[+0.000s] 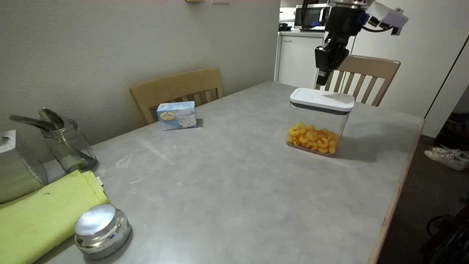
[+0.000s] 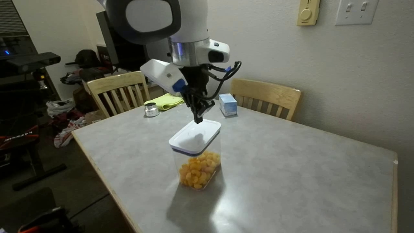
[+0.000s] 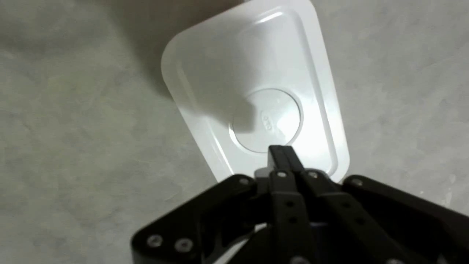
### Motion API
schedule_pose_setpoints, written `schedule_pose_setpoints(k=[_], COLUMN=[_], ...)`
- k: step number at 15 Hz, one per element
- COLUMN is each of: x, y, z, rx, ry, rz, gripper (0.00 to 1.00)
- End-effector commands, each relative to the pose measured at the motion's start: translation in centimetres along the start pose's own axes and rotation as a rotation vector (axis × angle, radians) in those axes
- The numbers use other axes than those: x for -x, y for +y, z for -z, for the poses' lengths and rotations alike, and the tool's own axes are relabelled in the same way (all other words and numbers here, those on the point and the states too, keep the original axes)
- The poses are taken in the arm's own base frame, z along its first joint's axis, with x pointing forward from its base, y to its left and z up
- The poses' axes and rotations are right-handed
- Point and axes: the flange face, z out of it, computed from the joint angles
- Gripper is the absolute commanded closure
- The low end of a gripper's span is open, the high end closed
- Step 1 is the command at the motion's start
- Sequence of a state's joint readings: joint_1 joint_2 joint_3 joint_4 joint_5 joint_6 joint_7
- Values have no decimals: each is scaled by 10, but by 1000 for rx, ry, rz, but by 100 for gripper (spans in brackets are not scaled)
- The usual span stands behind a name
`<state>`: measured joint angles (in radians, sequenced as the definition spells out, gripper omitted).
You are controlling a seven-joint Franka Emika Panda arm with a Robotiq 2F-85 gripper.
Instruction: Remove the white lid from the container and put it on the table
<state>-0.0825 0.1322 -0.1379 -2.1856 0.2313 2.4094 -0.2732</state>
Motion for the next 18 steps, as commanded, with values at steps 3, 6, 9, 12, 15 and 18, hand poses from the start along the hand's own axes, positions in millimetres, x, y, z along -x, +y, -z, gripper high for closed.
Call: schedule_pose_setpoints(k=[3,6,9,12,15,18], x=[16,21,28,33,33,28], y=[3,6,8,9,9,7], z=[-4,-13,-23,-30,-33,-28], rx=[-9,-5,-3,-12,-14,-17], ry=[-27,-43,-59,-56,-50,-30], rz=[-14,-23,-30,-26,-20,-17], gripper=[100,100,100,100,100,100])
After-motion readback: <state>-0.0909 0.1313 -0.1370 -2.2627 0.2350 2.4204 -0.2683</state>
